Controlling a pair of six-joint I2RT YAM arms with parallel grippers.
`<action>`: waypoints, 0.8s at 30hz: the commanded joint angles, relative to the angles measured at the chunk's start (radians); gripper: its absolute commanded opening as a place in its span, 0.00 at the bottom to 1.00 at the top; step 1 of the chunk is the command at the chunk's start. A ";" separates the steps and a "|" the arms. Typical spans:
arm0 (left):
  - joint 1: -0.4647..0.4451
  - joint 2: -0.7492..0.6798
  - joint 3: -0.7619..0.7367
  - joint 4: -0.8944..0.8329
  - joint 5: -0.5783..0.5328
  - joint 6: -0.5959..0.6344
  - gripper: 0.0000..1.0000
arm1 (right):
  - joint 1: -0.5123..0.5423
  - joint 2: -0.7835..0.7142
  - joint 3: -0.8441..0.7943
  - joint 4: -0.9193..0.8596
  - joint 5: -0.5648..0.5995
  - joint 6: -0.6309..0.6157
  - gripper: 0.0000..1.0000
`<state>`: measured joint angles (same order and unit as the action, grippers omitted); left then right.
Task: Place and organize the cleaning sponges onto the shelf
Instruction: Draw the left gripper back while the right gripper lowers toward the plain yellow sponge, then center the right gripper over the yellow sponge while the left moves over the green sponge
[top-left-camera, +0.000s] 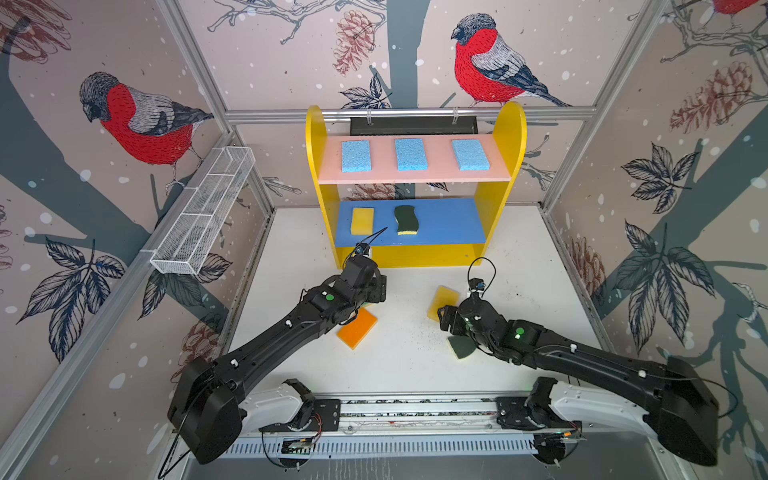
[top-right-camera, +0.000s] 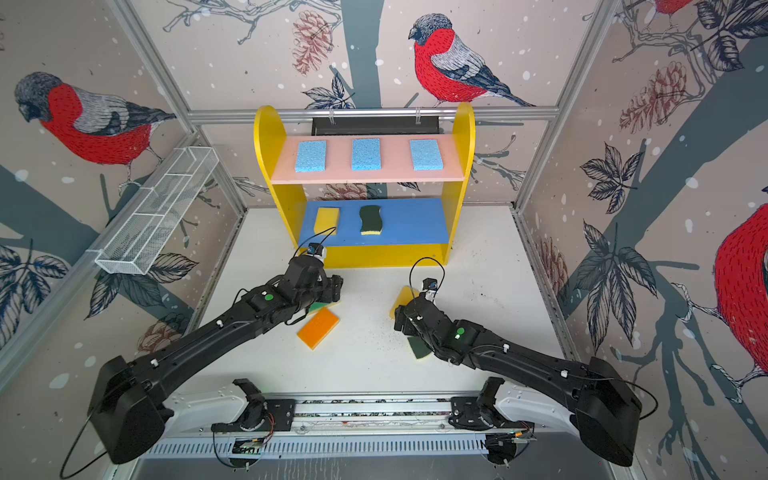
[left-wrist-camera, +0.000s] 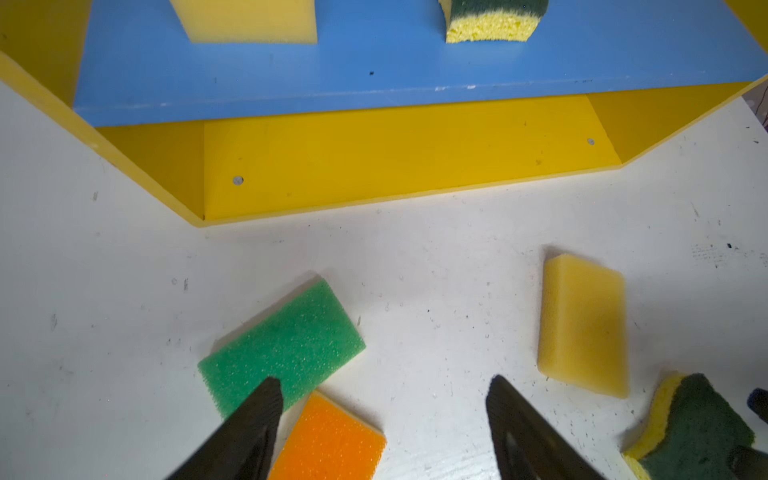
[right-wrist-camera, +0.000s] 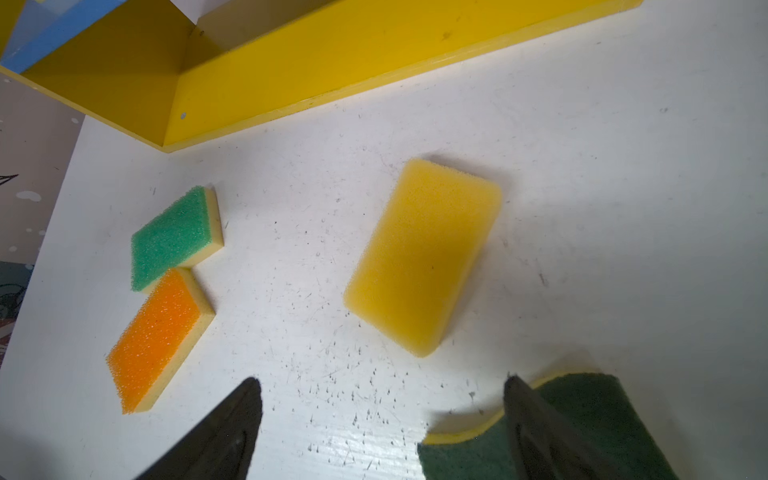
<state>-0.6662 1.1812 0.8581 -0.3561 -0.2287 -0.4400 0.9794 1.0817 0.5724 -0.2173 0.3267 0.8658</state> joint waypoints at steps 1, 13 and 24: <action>-0.004 -0.034 -0.045 0.000 0.015 -0.029 0.79 | 0.005 0.040 0.018 0.037 0.031 0.025 0.91; -0.004 -0.019 -0.089 0.117 -0.025 0.007 0.79 | 0.005 0.277 0.178 -0.076 0.086 0.139 0.93; 0.006 -0.002 -0.122 0.200 -0.015 -0.041 0.79 | -0.010 0.457 0.280 -0.160 0.053 0.253 0.97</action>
<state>-0.6636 1.1740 0.7479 -0.2104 -0.2546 -0.4656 0.9730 1.5112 0.8299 -0.3397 0.3824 1.0794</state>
